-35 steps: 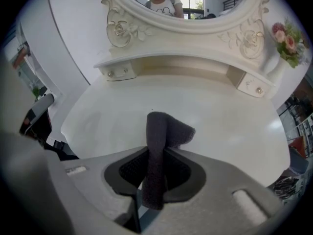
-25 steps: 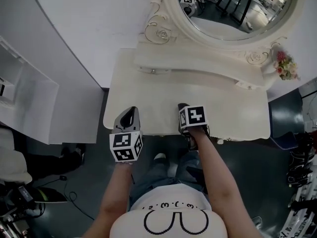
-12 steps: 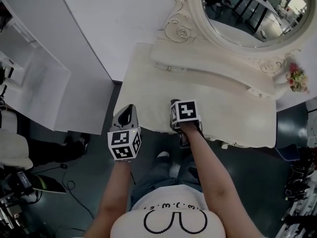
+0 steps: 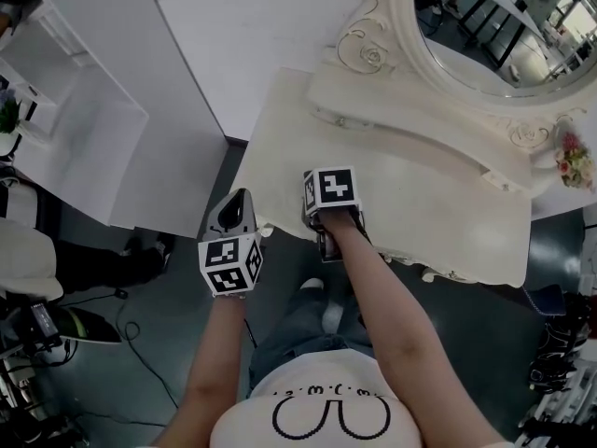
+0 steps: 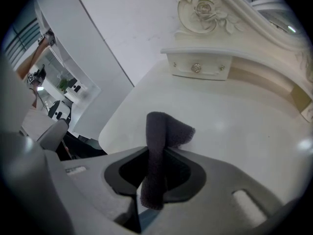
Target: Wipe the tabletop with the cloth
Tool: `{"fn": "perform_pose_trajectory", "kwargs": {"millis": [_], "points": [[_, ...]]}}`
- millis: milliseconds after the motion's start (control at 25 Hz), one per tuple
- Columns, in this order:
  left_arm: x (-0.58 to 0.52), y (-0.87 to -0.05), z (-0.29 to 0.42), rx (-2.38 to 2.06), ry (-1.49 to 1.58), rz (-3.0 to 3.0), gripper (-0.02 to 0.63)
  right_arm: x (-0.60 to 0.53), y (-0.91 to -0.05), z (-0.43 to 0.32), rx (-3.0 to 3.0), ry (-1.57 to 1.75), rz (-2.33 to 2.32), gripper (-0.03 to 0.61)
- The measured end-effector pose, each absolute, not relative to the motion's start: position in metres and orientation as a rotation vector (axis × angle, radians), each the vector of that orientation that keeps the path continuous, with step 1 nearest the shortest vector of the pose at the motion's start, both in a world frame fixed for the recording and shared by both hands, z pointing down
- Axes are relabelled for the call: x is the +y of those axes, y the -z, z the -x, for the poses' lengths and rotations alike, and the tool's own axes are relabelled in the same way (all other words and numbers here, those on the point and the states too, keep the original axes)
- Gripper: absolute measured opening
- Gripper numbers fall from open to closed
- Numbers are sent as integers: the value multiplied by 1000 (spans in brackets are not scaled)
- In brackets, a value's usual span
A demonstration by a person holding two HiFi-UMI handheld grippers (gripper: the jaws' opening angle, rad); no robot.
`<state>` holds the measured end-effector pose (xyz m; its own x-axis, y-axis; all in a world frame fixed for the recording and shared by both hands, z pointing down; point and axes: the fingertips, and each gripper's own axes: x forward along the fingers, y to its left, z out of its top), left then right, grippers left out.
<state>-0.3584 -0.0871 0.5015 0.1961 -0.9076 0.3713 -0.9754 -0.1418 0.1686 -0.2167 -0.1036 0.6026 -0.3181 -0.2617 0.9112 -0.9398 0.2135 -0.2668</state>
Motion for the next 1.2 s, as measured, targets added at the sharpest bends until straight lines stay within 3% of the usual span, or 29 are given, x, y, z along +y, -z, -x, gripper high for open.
{"fn": "perform_pose_trajectory", "kwargs": {"millis": [720, 1200], "points": [[-71, -523, 413, -1865, -240, -1955, -3, -127, -604, 335, -1829, -1140, -1016, 80], [-55, -527, 437, -1894, -266, -1903, -3, -94, -584, 420, -2140, -1494, -649, 80]]}}
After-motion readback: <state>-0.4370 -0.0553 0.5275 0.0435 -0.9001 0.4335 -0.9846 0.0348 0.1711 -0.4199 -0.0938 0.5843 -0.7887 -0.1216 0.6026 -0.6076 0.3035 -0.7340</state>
